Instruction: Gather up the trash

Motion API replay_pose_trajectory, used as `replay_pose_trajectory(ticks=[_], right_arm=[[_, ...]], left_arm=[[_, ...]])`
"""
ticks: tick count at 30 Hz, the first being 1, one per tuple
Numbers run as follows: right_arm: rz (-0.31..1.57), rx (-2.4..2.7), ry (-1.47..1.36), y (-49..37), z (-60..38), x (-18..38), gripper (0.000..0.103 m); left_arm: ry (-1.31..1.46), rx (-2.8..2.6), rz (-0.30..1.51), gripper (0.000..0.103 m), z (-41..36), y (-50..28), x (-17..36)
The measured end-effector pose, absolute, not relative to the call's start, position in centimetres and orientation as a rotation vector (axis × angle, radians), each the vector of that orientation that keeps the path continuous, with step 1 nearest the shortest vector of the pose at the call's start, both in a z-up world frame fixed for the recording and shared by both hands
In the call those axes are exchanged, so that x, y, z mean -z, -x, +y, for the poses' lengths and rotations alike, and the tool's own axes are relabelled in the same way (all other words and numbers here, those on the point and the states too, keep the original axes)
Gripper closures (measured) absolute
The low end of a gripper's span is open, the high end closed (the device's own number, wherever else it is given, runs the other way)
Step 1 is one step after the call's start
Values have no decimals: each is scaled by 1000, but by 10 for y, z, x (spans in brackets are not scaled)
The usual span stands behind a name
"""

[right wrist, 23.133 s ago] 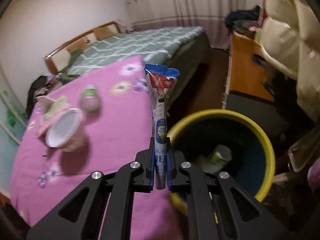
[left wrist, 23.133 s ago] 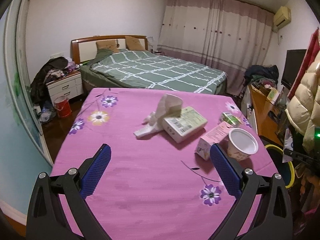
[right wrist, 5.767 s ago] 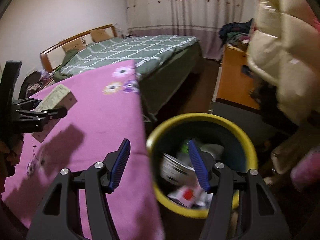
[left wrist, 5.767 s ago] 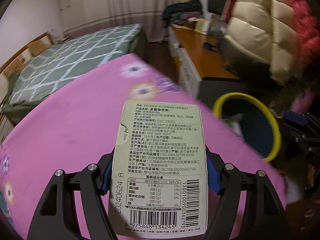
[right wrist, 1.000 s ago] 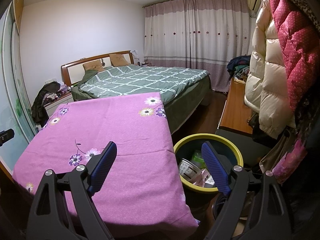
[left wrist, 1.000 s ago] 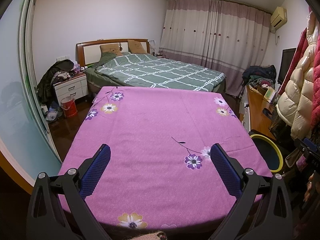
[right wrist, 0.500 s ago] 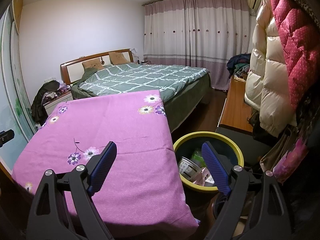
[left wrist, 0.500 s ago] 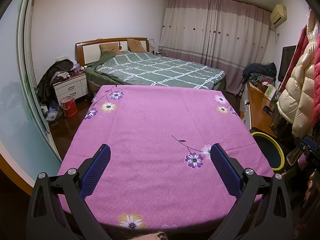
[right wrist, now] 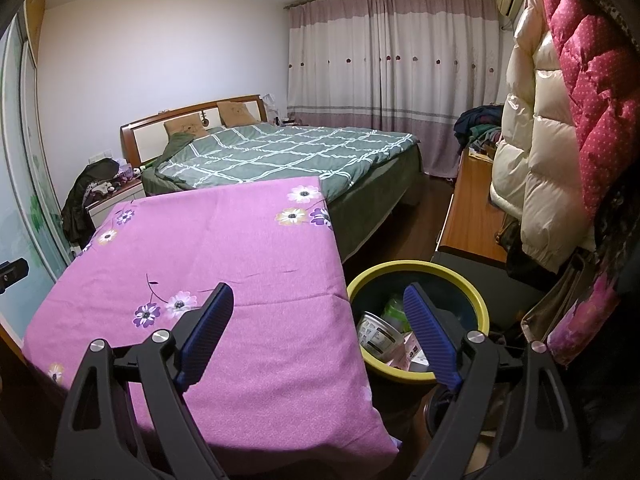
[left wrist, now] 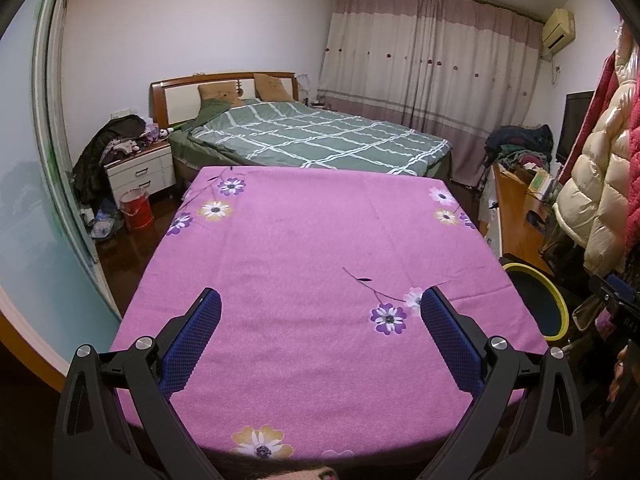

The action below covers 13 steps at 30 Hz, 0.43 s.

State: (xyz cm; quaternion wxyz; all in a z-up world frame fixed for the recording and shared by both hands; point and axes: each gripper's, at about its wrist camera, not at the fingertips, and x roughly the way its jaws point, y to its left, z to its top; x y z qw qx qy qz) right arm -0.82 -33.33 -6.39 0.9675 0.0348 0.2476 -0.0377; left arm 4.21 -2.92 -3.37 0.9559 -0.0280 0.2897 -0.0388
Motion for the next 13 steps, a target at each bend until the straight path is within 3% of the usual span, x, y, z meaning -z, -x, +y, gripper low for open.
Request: replay_pose_trajectory(ticks=[7,13], right_arm=[[512,62,-73,1,-330,71,20],[553,-34,-60,-54,-310,75,7]], left_arm=[[53,100,607,5,-33,-56,34],[77,40,658,5,-11,-112,54]])
